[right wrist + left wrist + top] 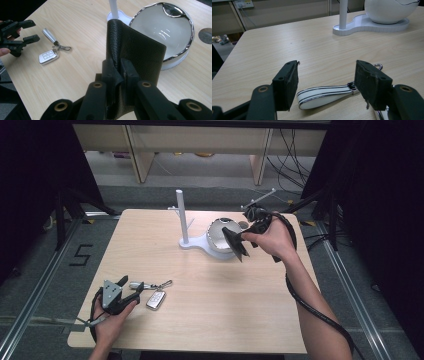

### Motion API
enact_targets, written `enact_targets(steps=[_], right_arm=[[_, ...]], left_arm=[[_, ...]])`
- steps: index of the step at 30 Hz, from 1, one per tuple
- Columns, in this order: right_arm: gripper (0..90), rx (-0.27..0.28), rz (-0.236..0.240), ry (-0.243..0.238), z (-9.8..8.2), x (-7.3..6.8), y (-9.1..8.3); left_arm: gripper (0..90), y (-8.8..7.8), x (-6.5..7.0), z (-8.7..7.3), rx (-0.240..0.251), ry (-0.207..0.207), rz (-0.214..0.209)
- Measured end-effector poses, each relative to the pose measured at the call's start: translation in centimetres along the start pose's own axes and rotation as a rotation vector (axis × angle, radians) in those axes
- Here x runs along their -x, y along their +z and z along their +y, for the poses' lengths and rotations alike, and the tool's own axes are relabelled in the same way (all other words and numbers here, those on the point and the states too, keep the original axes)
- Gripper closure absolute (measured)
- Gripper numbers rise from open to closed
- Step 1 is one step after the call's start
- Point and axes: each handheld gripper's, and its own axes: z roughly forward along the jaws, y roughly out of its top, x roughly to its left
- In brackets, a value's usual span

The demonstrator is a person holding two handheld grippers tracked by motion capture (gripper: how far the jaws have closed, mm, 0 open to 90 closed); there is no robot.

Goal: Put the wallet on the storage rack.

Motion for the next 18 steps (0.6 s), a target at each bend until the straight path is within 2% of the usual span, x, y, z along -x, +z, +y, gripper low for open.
enact_targets(steps=[2,5,9,10,13,16,18], right_arm=[[83.6,-0.009,-0.003,0.019,0.1,-0.1,-0.1],[83.6,0.01,0.003,-0.001,0.5,0.0,-0.1],[83.6,0.018,0.006,-0.002,0.9,0.1,-0.1],[83.6,0.01,-0.002,0.018,1.0,0.1,-0.2],[83.6,0.024,0.001,-0.006,1.3,0.4,0.0],[83.6,0.021,0.006,0.018,1.6,0.3,0.1],[83.6,0.028,0.002,0.006,1.8,0.5,0.2]], left_arm=[[35.2,0.0,0.0,0.0,0.0,0.001,-0.001],[35.3,0.0,0.0,0.0,0.001,0.001,-0.001],[35.3,0.0,0.0,0.0,0.001,0.001,-0.002],[35.3,0.0,0.0,0.0,0.001,0.001,-0.001],[35.2,0.0,0.0,0.0,0.002,0.001,-0.002],[35.2,0.0,0.0,0.0,0.002,0.0,-0.002],[35.2,0.0,0.0,0.0,0.0,0.0,-0.003]])
